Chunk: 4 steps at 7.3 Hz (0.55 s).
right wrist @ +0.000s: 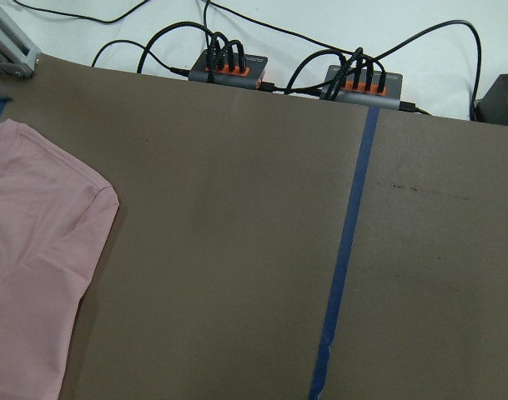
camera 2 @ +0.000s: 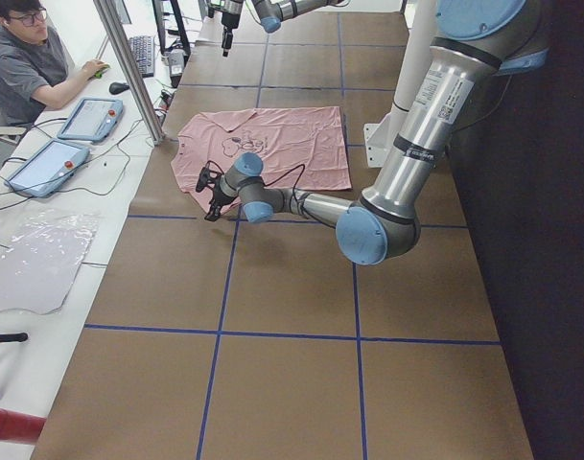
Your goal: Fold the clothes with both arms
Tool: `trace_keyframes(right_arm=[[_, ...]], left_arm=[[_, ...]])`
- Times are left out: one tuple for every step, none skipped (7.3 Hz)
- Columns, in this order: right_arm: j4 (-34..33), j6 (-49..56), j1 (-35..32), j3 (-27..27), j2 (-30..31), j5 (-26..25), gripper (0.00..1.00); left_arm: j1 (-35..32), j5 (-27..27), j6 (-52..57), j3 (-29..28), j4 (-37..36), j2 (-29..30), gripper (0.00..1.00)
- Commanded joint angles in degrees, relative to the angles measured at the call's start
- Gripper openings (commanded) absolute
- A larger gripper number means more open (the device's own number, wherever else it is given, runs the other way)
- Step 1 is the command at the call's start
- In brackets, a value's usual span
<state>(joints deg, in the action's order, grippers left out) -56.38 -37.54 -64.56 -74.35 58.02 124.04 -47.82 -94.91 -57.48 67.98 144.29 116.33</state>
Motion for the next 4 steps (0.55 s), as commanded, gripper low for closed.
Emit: trace_keyframes(right_arm=[[0.04, 0.01, -0.04, -0.01, 0.07, -0.11, 1.0], [-0.04, 0.01, -0.04, -0.01, 0.07, -0.11, 1.0], [-0.04, 0.01, -0.04, -0.01, 0.07, -0.11, 1.0], [-0.04, 0.01, -0.04, -0.01, 0.16, -0.11, 1.0]], left_arm=[[0.44, 0.43, -0.09, -1.63, 0.9, 0.56, 0.67], [0.7, 0.43, -0.09, -1.54, 0.9, 0.56, 0.63], [1.05, 0.43, -0.09, -1.54, 0.99, 0.56, 0.61], [1.14, 0.43, -0.09, -1.54, 0.99, 0.56, 0.51]])
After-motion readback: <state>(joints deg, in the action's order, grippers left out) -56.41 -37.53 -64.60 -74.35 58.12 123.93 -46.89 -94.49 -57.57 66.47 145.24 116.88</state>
